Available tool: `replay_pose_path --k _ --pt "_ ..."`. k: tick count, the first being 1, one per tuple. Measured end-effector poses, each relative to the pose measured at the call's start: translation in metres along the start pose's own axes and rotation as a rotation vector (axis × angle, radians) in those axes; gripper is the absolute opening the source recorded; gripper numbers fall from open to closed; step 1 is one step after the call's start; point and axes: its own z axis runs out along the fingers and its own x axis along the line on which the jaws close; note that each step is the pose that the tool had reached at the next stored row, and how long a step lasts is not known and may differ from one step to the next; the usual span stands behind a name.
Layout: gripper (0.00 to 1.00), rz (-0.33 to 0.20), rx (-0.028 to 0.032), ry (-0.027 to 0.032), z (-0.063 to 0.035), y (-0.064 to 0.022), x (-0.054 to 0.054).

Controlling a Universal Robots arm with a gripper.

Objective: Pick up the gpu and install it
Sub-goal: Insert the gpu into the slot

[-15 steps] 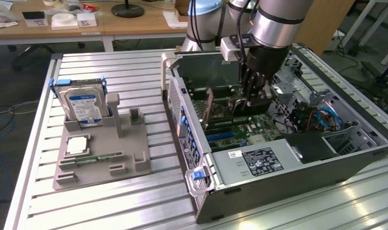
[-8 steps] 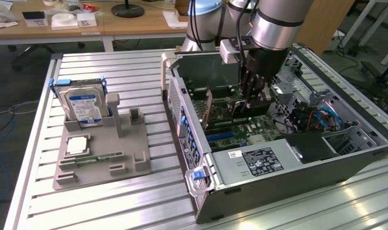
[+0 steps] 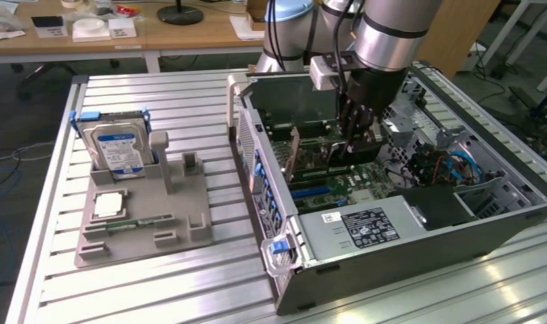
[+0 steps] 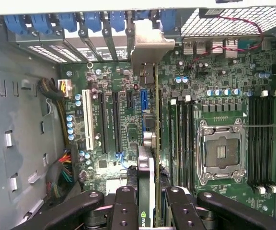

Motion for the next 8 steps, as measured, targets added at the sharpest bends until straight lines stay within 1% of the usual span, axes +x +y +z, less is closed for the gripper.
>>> replay_pose_path --k 5,8 --pt "0.27 -0.003 0.0 -0.0004 0.0007 0.0003 0.0" --pt "0.27 -0.002 -0.0002 0.0001 0.0014 0.0032 0.0003"
